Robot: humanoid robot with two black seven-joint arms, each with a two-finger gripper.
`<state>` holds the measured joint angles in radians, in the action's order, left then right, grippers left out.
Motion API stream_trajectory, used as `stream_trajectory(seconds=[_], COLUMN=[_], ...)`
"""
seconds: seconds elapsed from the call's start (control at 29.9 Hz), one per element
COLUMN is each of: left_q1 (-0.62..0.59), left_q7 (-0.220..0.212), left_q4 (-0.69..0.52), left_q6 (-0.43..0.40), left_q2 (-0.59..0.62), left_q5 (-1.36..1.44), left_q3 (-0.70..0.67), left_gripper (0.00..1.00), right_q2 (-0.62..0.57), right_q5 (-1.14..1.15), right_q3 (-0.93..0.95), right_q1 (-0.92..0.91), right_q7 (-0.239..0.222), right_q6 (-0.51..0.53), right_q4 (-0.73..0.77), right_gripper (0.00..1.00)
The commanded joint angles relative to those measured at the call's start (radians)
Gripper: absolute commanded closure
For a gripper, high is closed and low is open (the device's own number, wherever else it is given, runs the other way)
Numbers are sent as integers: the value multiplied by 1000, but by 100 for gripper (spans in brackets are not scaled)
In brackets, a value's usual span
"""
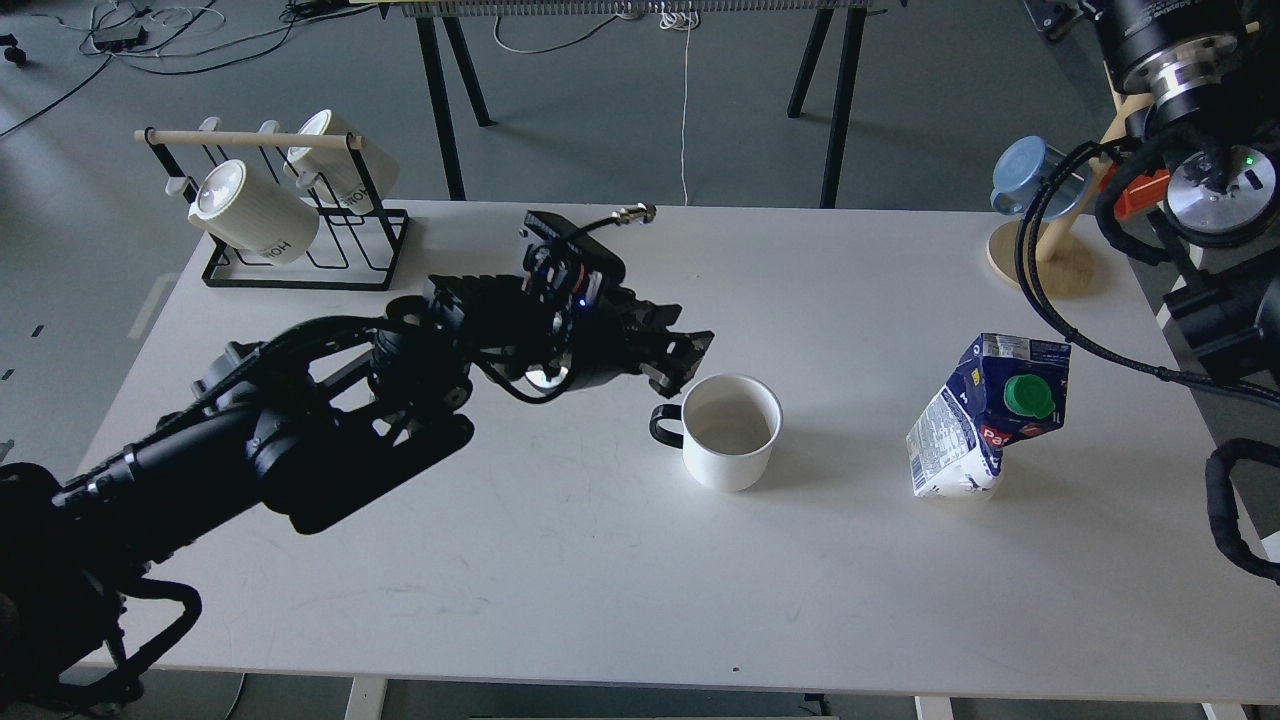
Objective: Place cup and milk with both arms
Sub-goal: 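Release the mug and retract the left gripper toward the mug rack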
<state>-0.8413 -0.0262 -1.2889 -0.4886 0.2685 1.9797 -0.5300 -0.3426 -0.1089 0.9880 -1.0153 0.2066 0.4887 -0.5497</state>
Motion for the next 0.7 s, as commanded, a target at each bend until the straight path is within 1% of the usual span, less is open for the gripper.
stream_trajectory(seconds=[0.0,0.07,0.2,0.23,0.3,0.33,0.37,0.57,0.6,0.67], left_q1=[-1,-1,2,8,27,36,40,42,44,70], left_q7=[-6,-8,-5,-1,-1,-1,0,2,3,-6], left_q4=[-35,-53,-23,6,54,77,95,186,201,217], left_q6=[0,0,0,0,0,0,0,16,21,44], left_q2=[24,35,40,40,37,34,34,52,52,23], left_q5=[-120,-182,-297,-339,-460,-543,-626,-1175,-1258,-1410], left_q3=[-138,-212,-320,-349,-404,-427,-439,-459,-487,-594], left_gripper=[46,41,38,34,13,5,2,1,1,1], right_q2=[-51,-78,-124,-142,-173,-193,-211,-324,-343,-369], right_q5=[-2,-3,-5,-5,-5,-5,-6,-52,-70,-106], right_q3=[1,3,14,18,29,38,47,142,167,202], right_q1=[3,7,61,93,147,174,201,408,453,538], right_q7=[0,0,0,0,4,8,10,16,16,14], right_q6=[0,0,0,0,0,0,0,0,0,0], right_q4=[-7,-19,-99,-133,-205,-237,-260,-420,-446,-490], right_gripper=[1,1,1,1,1,1,1,1,1,1])
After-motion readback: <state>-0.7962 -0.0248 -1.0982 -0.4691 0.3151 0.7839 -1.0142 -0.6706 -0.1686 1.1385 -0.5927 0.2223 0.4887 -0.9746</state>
